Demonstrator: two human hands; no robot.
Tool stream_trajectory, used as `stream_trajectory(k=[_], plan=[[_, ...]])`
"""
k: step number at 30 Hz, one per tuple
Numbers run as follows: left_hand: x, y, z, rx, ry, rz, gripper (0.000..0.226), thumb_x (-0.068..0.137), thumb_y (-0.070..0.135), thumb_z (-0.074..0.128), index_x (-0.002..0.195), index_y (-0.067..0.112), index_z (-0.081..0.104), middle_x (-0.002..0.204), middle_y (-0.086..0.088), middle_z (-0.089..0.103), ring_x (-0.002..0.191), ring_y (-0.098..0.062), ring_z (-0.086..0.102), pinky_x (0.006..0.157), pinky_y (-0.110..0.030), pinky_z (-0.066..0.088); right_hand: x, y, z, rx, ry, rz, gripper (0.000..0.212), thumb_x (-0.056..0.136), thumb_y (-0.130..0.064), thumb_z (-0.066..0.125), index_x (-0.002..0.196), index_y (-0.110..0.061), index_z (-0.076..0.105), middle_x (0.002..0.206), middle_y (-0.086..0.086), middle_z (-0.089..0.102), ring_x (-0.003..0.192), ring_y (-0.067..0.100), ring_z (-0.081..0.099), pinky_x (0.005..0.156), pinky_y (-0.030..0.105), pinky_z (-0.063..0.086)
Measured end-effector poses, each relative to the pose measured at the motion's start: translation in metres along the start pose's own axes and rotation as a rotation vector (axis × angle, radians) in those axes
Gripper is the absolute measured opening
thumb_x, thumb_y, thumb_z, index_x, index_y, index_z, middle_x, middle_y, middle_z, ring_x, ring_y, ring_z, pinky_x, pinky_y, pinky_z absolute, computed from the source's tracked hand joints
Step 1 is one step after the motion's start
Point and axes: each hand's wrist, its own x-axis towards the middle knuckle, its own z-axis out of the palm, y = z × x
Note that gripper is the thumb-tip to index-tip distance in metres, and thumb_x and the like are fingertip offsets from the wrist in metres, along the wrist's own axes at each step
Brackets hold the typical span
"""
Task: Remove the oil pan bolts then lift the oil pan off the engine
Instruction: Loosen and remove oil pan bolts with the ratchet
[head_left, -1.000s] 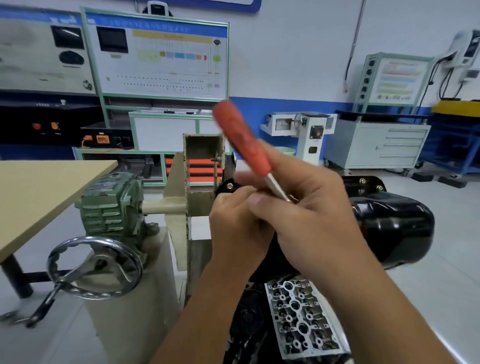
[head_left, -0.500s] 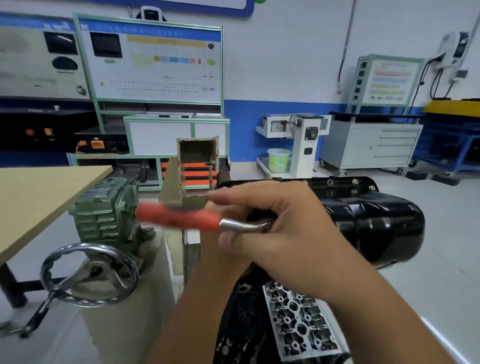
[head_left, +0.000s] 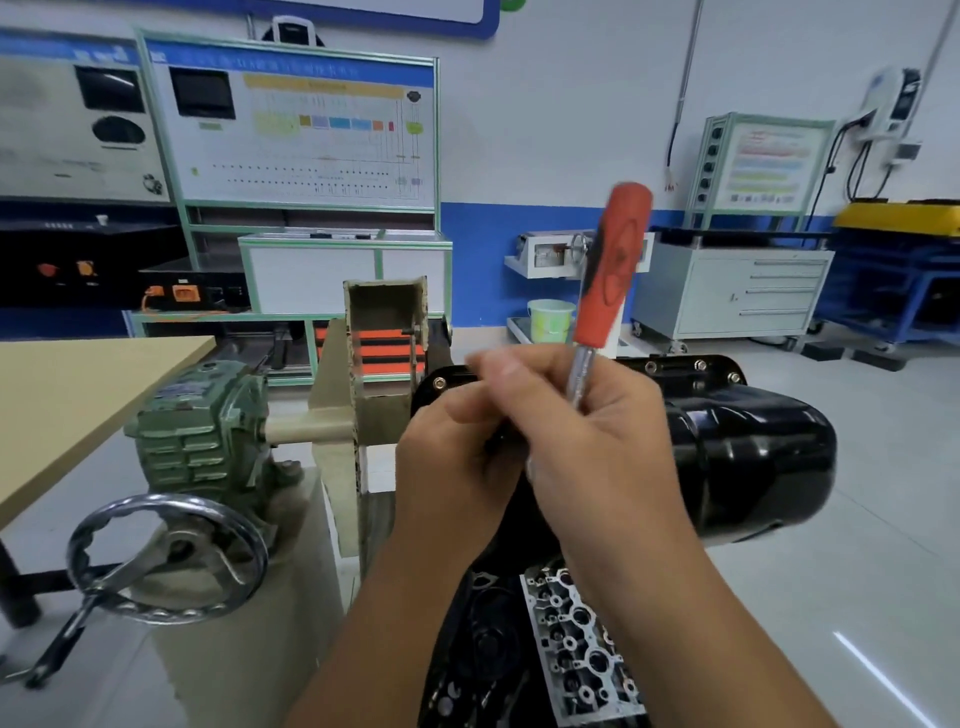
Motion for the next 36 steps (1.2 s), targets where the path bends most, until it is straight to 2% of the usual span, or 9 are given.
stream_trajectory(k=[2,4,6,13,16,22,27,31,36], plan=[[0.005,0.000,-0.006,-0.007,-0.036,0.136,0.017,0.098,0.038,0.061,0.107,0.031,0.073,0.105,0.027,0.070,0.101,-0.008,0.068,0.088,-0.035,0.055,0.000,0.002,-0.001,0.227,0.129,0.021,0.025,0.091,-0.033,0.071,0.074,-0.016,0.076,0.058,0.006,0.063,0.064,0.019,0.066,0.072,0.026,0.055],[0.007,-0.012,-0.012,0.041,-0.079,0.146,0.041,0.096,0.044,0.066,0.125,0.016,0.073,0.120,0.015,0.071,0.112,-0.011,0.066,0.095,-0.038,0.052,-0.001,0.002,-0.005,0.385,0.207,0.001,0.032,0.094,-0.033,0.064,0.069,-0.015,0.073,0.051,0.008,0.054,0.059,0.023,0.059,0.070,0.030,0.054],[0.009,-0.018,-0.021,0.096,-0.075,0.073,0.053,0.087,0.048,0.075,0.126,0.012,0.072,0.120,0.006,0.073,0.114,-0.015,0.066,0.099,-0.037,0.051,-0.002,0.001,-0.011,0.427,0.241,-0.030,0.034,0.096,-0.030,0.060,0.067,-0.014,0.070,0.048,0.008,0.048,0.054,0.023,0.052,0.070,0.034,0.053],[0.012,-0.033,-0.026,0.223,0.019,-0.125,0.023,0.095,0.026,0.067,0.110,0.014,0.078,0.098,0.019,0.068,0.093,0.011,0.060,0.085,-0.008,0.044,-0.004,-0.003,-0.031,0.423,0.293,-0.120,0.034,0.098,-0.026,0.058,0.069,-0.009,0.064,0.044,0.004,0.041,0.049,0.022,0.049,0.080,0.046,0.052],[0.014,-0.032,-0.019,0.198,0.035,-0.130,0.021,0.095,0.023,0.064,0.107,0.015,0.080,0.096,0.023,0.067,0.094,0.010,0.061,0.086,-0.014,0.048,-0.002,-0.004,-0.042,0.430,0.327,-0.167,0.033,0.099,-0.025,0.057,0.071,-0.008,0.062,0.045,0.003,0.040,0.049,0.022,0.048,0.081,0.044,0.056],[0.038,-0.036,-0.015,0.320,0.000,0.035,0.013,0.089,0.007,0.076,0.099,0.013,0.082,0.098,0.003,0.074,0.094,-0.015,0.066,0.091,-0.031,0.052,0.047,-0.012,-0.073,0.550,0.353,-0.108,0.042,0.106,-0.023,0.049,0.068,-0.011,0.060,0.046,0.002,0.035,0.049,0.020,0.045,0.076,0.041,0.055],[0.066,-0.043,-0.021,0.479,-0.328,0.265,0.016,0.090,0.001,0.075,0.098,0.012,0.083,0.106,-0.008,0.075,0.102,-0.033,0.066,0.094,-0.047,0.051,0.109,-0.011,-0.095,0.789,0.275,0.098,0.052,0.106,-0.025,0.051,0.058,-0.011,0.064,0.049,-0.002,0.035,0.047,0.015,0.043,0.081,0.039,0.055],[0.092,-0.042,-0.027,0.570,-0.620,0.219,0.025,0.098,0.012,0.067,0.115,0.025,0.079,0.118,0.004,0.072,0.110,-0.023,0.065,0.096,-0.047,0.052,0.123,0.012,-0.106,0.975,0.243,0.258,0.058,0.106,-0.027,0.050,0.053,-0.014,0.069,0.049,-0.007,0.040,0.044,0.010,0.044,0.085,0.039,0.050],[0.100,-0.038,-0.029,0.687,-0.729,0.440,0.038,0.084,-0.008,0.069,0.109,0.018,0.081,0.114,-0.009,0.074,0.102,-0.036,0.069,0.085,-0.051,0.057,0.127,0.030,-0.118,1.093,0.296,0.357,0.029,0.105,-0.028,0.054,0.080,-0.013,0.056,0.051,-0.006,0.037,0.044,0.013,0.047,0.079,0.041,0.050]])
